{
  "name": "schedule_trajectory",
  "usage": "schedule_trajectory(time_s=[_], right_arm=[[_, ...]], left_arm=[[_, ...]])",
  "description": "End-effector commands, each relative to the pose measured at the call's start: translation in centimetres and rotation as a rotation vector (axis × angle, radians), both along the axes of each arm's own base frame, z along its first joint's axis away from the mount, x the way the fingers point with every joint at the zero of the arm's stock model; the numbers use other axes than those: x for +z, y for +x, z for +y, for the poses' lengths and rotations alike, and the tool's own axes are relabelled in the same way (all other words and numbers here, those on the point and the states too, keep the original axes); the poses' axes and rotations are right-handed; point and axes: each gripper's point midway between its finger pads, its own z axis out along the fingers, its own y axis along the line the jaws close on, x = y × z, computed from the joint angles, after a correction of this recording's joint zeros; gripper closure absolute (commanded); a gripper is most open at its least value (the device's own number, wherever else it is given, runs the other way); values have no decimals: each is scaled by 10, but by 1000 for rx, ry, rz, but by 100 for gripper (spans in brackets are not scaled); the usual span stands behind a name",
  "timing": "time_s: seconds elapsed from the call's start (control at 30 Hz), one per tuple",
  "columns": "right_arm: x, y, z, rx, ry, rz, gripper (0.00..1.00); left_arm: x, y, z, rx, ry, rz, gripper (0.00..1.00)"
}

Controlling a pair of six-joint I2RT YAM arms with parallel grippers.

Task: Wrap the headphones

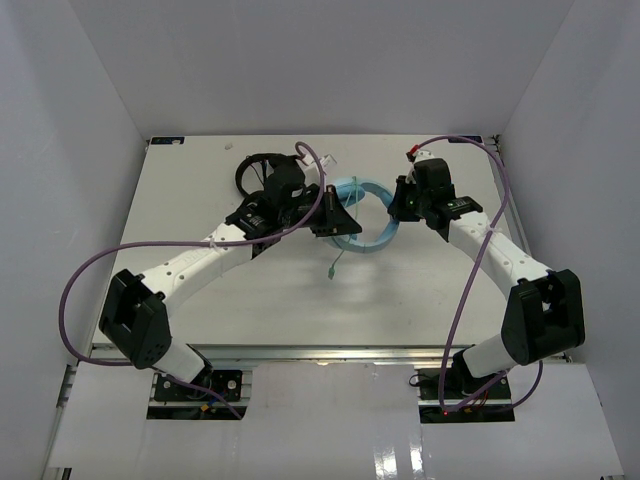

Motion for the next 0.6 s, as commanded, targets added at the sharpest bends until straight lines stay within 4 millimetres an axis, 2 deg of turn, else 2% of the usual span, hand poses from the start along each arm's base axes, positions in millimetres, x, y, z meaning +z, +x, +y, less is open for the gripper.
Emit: schedule_trajectory(time_s=[0.0, 0.13, 0.33, 0.57], right_arm=[[44, 29, -1, -99, 129, -142, 92], [49, 28, 1, -93, 142, -163, 92], [47, 26, -1, -88, 135, -180, 92], [25, 22, -1, -72, 130, -184, 92]], left_arm=[[-15, -18, -2, -42, 27, -16, 100], [-34, -7, 4, 17, 82, -31, 99], [-45, 3, 6, 63, 114, -46, 78], [-61, 4, 3, 56, 137, -15, 58]])
